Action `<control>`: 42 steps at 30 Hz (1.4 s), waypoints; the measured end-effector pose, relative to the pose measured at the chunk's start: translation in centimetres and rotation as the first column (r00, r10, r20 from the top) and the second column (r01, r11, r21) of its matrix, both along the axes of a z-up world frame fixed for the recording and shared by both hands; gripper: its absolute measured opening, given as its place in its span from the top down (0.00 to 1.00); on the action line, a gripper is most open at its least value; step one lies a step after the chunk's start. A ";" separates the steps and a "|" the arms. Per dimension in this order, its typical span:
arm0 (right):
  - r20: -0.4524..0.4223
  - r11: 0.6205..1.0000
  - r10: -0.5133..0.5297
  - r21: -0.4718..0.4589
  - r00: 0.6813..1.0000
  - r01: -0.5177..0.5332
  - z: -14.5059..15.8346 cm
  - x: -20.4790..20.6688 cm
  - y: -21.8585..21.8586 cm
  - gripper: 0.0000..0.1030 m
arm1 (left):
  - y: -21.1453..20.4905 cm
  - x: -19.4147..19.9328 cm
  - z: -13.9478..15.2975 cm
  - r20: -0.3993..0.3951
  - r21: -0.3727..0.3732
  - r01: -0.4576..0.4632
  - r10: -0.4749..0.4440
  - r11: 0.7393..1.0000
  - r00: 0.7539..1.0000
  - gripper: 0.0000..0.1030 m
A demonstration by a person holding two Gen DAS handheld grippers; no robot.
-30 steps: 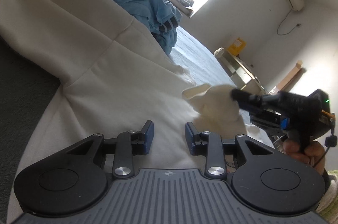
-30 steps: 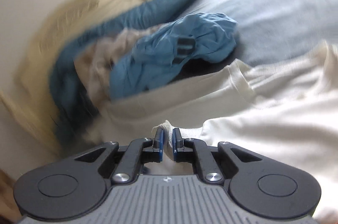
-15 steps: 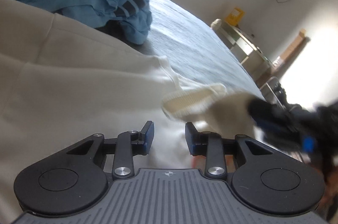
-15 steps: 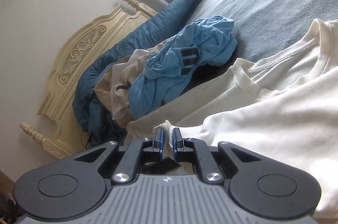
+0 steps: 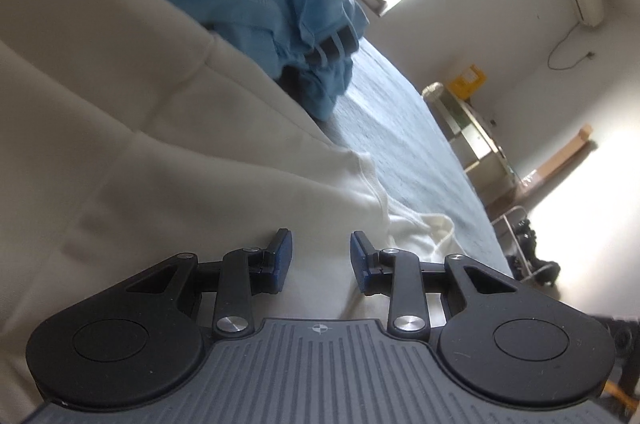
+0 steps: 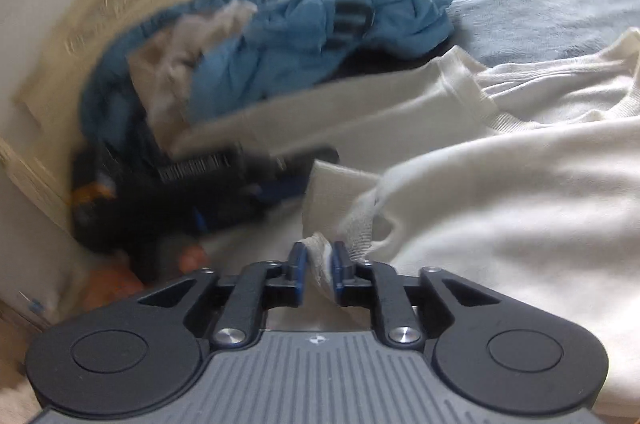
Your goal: Fold clothes
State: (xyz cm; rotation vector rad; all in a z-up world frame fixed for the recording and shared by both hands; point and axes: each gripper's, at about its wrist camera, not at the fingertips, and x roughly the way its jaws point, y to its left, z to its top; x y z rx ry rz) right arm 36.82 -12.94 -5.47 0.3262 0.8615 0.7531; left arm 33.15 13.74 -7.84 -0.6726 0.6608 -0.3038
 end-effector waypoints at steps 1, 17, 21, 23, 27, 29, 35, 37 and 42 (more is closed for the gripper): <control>0.033 1.000 0.002 -0.010 0.999 -0.001 0.4 -0.7 0.1 0.72 | 0.1 -0.3 0.4 0.018 0.017 -0.017 0.016 1.000 1.000 0.69; 0.288 0.894 -0.373 -0.143 0.882 0.425 4.7 -7.7 -11.5 0.71 | -7.0 -3.7 0.0 0.104 0.321 0.122 -0.164 0.939 0.981 0.69; 0.315 0.795 -0.501 -0.202 0.806 0.573 3.9 -4.3 -17.5 0.73 | -6.0 -3.0 -0.9 0.107 0.263 0.133 -0.166 0.956 0.980 0.68; 0.287 0.763 -0.542 -0.226 0.790 0.606 2.8 -2.0 -20.1 0.74 | -5.5 -2.9 -1.4 0.108 0.227 0.139 -0.166 0.964 0.980 0.68; 0.201 0.703 -0.621 -0.284 0.758 0.652 -0.3 2.2 -24.1 0.81 | -4.8 -2.8 -1.8 0.111 0.174 0.147 -0.167 0.974 0.980 0.68; 0.201 0.682 -0.650 -0.270 0.733 0.679 -0.6 3.0 -25.5 0.83 | -4.7 -2.9 -1.8 0.112 0.159 0.150 -0.169 0.976 0.979 0.68; 0.240 0.558 -0.739 -0.306 0.630 0.771 0.9 3.8 -26.7 0.79 | -4.4 -2.8 -2.0 0.115 0.135 0.153 -0.169 0.979 0.979 0.68; 0.246 0.565 -0.736 -0.289 0.630 0.773 1.9 2.6 -26.7 0.79 | -4.3 -2.7 -2.1 0.116 0.132 0.154 -0.169 0.979 0.979 0.68; 0.206 0.696 -0.651 -0.221 0.731 0.683 4.7 -2.8 -24.7 0.79 | -4.1 -2.6 -2.2 0.115 0.118 0.155 -0.169 0.981 0.979 0.68</control>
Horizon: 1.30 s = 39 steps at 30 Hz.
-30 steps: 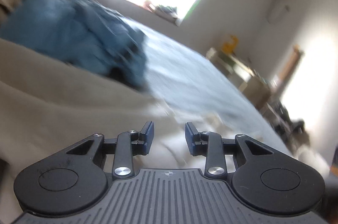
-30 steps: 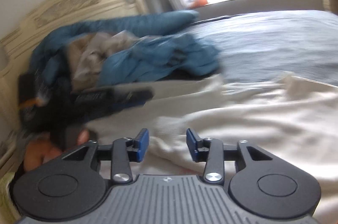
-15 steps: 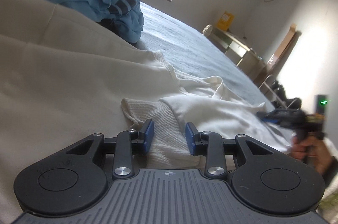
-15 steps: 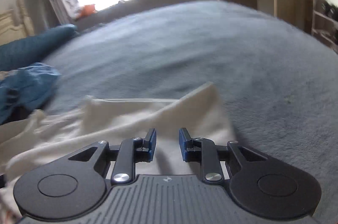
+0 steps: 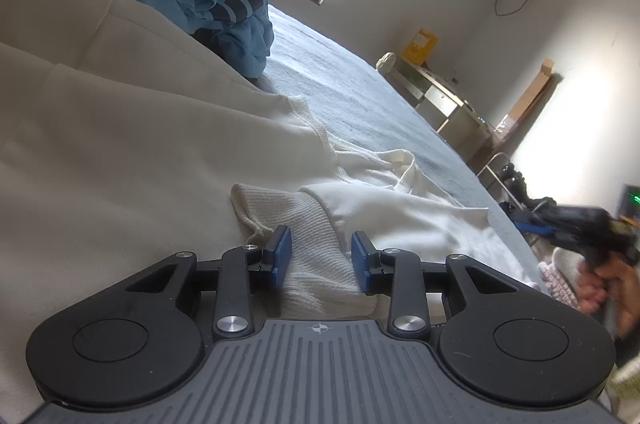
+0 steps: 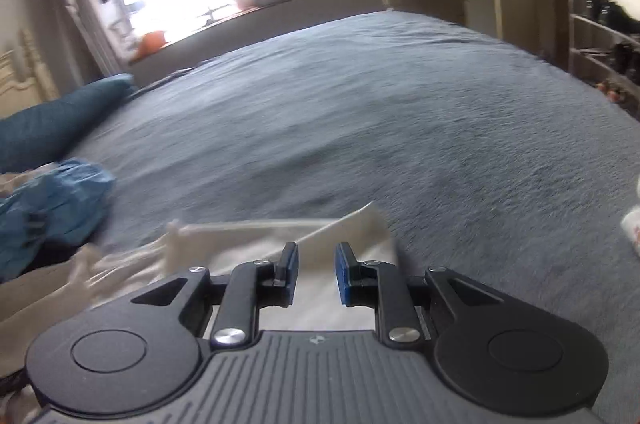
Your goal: Fold clothes
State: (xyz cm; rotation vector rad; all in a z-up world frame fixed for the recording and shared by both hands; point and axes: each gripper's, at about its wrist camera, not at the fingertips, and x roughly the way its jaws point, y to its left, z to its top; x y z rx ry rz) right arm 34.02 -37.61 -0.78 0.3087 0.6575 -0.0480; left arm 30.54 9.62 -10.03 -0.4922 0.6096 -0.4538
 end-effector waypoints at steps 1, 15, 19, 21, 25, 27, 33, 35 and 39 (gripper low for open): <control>-0.012 1.000 0.010 -0.005 1.000 -0.010 0.2 -1.0 0.2 0.79 | 0.1 0.0 0.0 -0.001 -0.003 0.000 0.000 1.000 1.000 0.68; -0.105 0.993 0.029 -0.109 0.994 -0.041 -0.2 -6.4 0.7 0.77 | 0.6 0.3 -0.4 -0.006 -0.039 0.001 -0.001 0.999 1.000 0.68; -0.208 0.991 -0.061 -0.131 0.976 0.034 -3.3 -6.0 -1.0 0.72 | 1.1 0.6 -0.6 -0.014 -0.078 0.000 -0.001 0.997 1.000 0.68; -0.194 0.996 -0.085 -0.020 0.977 0.083 -2.2 -7.1 -1.7 0.72 | 1.4 0.6 -0.4 -0.019 -0.098 -0.009 0.007 0.995 1.000 0.68; -0.110 0.999 0.001 -0.050 0.994 -0.006 2.0 -9.2 1.8 0.72 | 2.1 -0.9 1.6 0.014 -0.093 -0.060 0.062 0.994 0.998 0.64; -0.089 0.996 0.060 -0.064 0.994 -0.066 3.8 -9.4 4.1 0.72 | 3.1 -2.6 3.2 0.045 -0.124 -0.082 0.088 0.989 0.995 0.62; -0.027 0.971 0.232 -0.061 0.972 -0.233 7.3 -9.5 12.6 0.72 | 9.8 -8.9 5.7 0.090 -0.191 -0.314 0.335 0.930 0.938 0.50; -0.012 0.952 0.302 -0.052 0.953 -0.302 8.1 -9.3 16.1 0.72 | 13.0 -10.7 5.2 0.061 -0.219 -0.415 0.436 0.883 0.898 0.49; 0.001 0.892 0.449 -0.061 0.893 -0.449 9.3 -8.8 24.3 0.72 | 19.9 -13.1 3.3 -0.020 -0.289 -0.588 0.609 0.755 0.793 0.49</control>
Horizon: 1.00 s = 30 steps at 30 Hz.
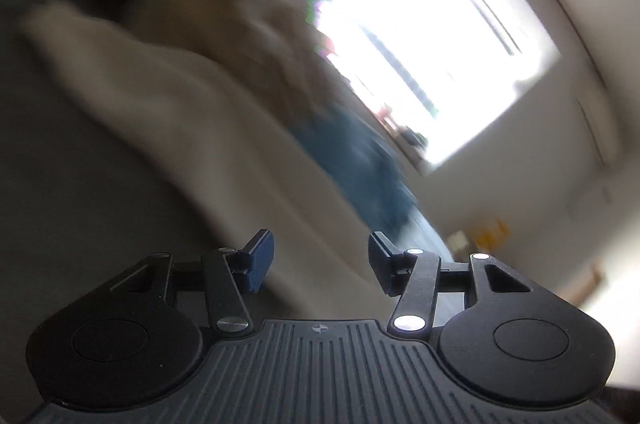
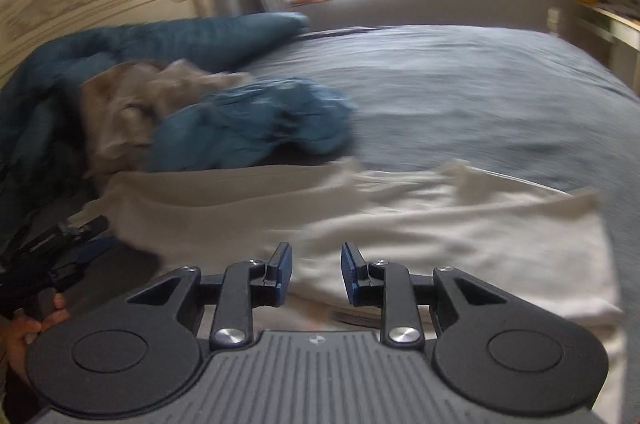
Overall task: Fold clothes
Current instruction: 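Grasp the sweatshirt edge with the right gripper and lift it up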
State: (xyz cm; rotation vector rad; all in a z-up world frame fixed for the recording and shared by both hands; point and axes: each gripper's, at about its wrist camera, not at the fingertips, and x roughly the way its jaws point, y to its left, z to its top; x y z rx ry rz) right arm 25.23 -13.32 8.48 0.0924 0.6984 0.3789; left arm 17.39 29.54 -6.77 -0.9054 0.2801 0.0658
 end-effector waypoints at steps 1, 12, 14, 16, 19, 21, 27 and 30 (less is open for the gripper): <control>0.007 0.999 0.041 -0.002 0.999 -0.041 0.3 0.2 2.2 0.70 | 1.6 -0.4 -0.5 -0.009 -0.030 -0.045 0.045 0.999 0.999 0.49; 0.185 0.793 0.602 -0.255 0.777 -0.554 -0.2 1.4 32.7 0.56 | 12.6 -8.9 -4.5 -0.038 -0.197 -0.502 0.505 0.842 0.862 0.48; 0.209 0.710 0.697 -0.337 0.686 -0.619 -2.0 1.0 38.1 0.47 | 13.3 -10.7 -4.4 -0.029 -0.187 -0.576 0.581 0.796 0.813 0.48; 0.206 0.627 0.772 -0.404 0.602 -0.666 -4.3 0.9 43.0 0.46 | 13.7 -12.2 -4.3 -0.020 -0.156 -0.635 0.640 0.757 0.768 0.48; 0.165 0.554 0.819 -0.480 0.550 -0.681 -7.8 1.3 48.7 0.46 | 14.0 -13.4 -4.4 -0.020 -0.116 -0.689 0.692 0.716 0.722 0.48; 0.133 0.524 0.832 -0.507 0.538 -0.684 -9.7 1.8 52.0 0.46 | 14.0 -13.9 -4.5 -0.025 -0.113 -0.707 0.710 0.698 0.704 0.48; 0.066 0.561 0.763 -0.561 0.643 -0.609 -13.3 4.0 55.7 0.83 | 13.4 -13.3 -4.2 -0.021 -0.063 -0.697 0.698 0.714 0.716 0.46; 0.090 0.651 0.703 -0.482 0.706 -0.587 -11.4 4.9 54.3 0.93 | 13.6 -13.0 -4.1 0.000 -0.036 -0.665 0.666 0.746 0.746 0.46</control>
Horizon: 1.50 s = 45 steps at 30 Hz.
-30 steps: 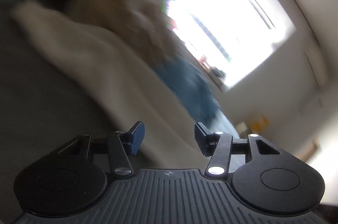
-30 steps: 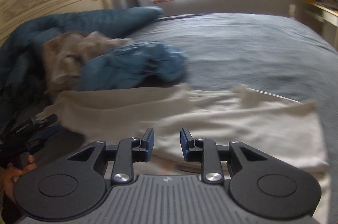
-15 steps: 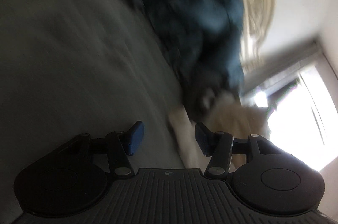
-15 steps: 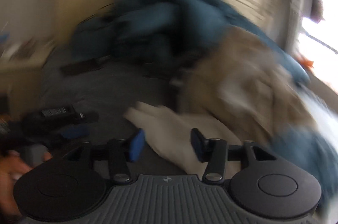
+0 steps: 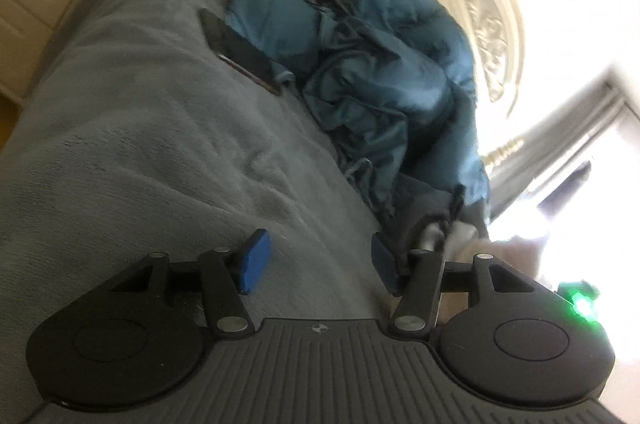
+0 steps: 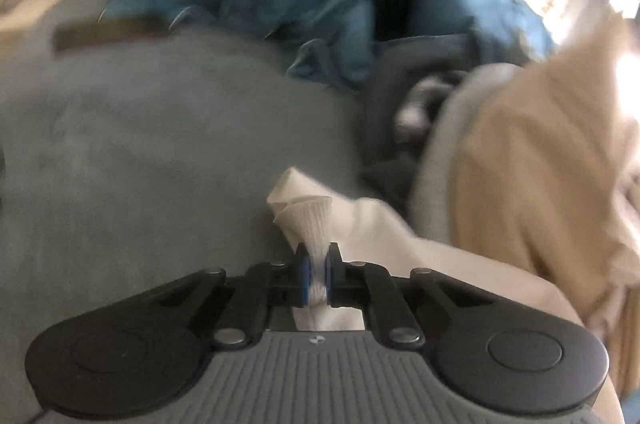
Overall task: Fold clothes
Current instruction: 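Grasp the sweatshirt edge with the right gripper and lift it up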
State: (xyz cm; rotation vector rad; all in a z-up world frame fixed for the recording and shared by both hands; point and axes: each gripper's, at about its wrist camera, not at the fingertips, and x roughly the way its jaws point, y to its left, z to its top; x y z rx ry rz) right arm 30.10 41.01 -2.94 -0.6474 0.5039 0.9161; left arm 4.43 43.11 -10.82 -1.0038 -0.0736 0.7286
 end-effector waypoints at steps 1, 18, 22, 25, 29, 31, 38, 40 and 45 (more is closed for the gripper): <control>-0.014 0.999 -0.005 0.036 1.000 0.005 1.2 -0.1 -0.9 0.93 | -0.2 0.3 0.1 0.000 0.015 0.023 -0.023 1.000 1.000 0.46; -0.169 0.723 -0.365 0.568 0.916 0.393 24.5 0.3 -29.8 0.93 | -11.3 9.1 2.2 -0.043 0.183 0.647 -0.652 0.740 0.757 0.42; -0.180 0.671 -0.414 0.602 0.892 0.433 25.6 -0.1 -35.9 0.92 | -14.5 11.1 3.0 -0.109 0.213 0.726 -0.723 0.654 0.683 0.42; -0.202 0.631 -0.447 0.619 0.871 0.467 25.6 0.7 -39.4 0.92 | -17.9 12.5 4.1 -0.234 0.289 0.794 -0.764 0.535 0.601 0.40; -0.216 0.592 -0.475 0.639 0.853 0.491 25.8 1.8 -43.1 0.92 | -22.7 14.3 4.4 -0.395 0.323 0.870 -0.782 0.374 0.483 0.37; -0.216 0.575 -0.487 0.650 0.846 0.497 25.8 2.3 -44.8 0.92 | -25.1 15.5 4.1 -0.477 0.316 0.889 -0.755 0.331 0.450 0.36; -0.252 0.474 -0.533 0.702 0.808 0.532 23.9 2.3 -52.4 0.92 | -29.3 19.4 2.2 -0.707 0.329 0.861 -0.503 0.388 0.497 0.37; -0.270 0.430 -0.550 0.720 0.790 0.545 22.0 1.4 -55.4 0.92 | -28.6 19.7 1.8 -0.708 0.306 0.855 -0.501 0.419 0.499 0.37; -0.365 0.328 -0.613 0.690 0.701 0.646 12.9 -1.3 -63.2 0.89 | -27.3 19.0 1.8 -0.676 0.275 0.841 -0.529 0.466 0.513 0.38</control>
